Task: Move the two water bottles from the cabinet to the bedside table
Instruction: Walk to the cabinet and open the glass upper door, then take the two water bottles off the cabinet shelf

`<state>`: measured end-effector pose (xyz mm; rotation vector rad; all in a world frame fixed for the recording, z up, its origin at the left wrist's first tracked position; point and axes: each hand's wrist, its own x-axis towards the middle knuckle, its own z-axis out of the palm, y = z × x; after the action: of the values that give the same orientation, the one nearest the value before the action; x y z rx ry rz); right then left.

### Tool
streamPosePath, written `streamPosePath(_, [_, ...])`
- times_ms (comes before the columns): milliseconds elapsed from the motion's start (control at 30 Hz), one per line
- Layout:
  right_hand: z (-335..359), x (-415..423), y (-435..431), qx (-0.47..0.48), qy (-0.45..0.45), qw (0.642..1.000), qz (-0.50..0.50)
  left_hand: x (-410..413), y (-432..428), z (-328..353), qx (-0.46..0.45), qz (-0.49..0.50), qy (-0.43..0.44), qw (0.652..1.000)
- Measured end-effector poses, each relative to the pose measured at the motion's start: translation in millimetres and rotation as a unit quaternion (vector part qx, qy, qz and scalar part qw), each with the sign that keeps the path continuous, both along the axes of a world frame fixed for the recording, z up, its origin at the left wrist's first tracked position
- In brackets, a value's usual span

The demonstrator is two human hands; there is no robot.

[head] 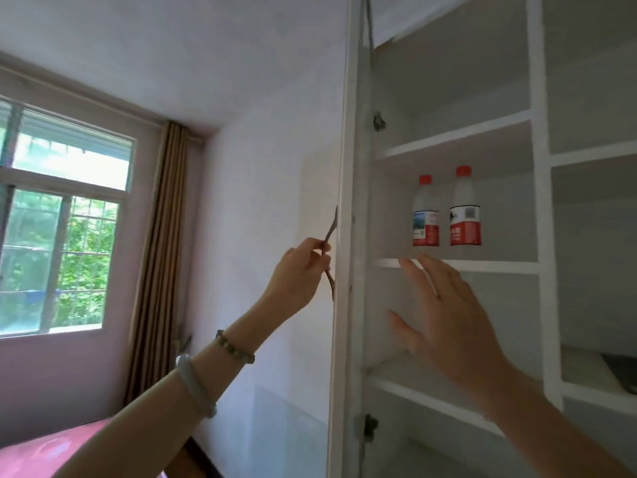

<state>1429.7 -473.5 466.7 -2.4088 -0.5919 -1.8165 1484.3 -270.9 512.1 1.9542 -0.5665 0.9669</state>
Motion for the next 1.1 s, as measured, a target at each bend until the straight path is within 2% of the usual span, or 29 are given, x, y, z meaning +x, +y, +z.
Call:
streamPosePath(100, [1,7,23,-0.006,0.007,1.000,0.021,10,29,-3,-0.009,0.034,-0.010,0.999])
streamPosePath(367, [-4,34,63,-0.028,0.021,0.999,0.039,38,96,9,0.003,0.026,0.061,0.998])
streamPosePath(700, [-3,54,71,-0.034,0.050,0.997,0.040,45,116,10,0.027,0.015,0.025,0.999])
streamPosePath(867, [-2,59,78,-0.036,0.054,0.997,0.045,46,116,5,-0.029,0.079,0.023,0.996])
streamPosePath(1000, [-3,61,86,-0.042,0.046,0.996,0.057,50,124,3,-0.010,0.105,0.019,0.994])
streamPosePath(1100, [-4,61,87,-0.040,0.040,0.996,0.063,52,131,2,0.007,0.181,0.021,0.983])
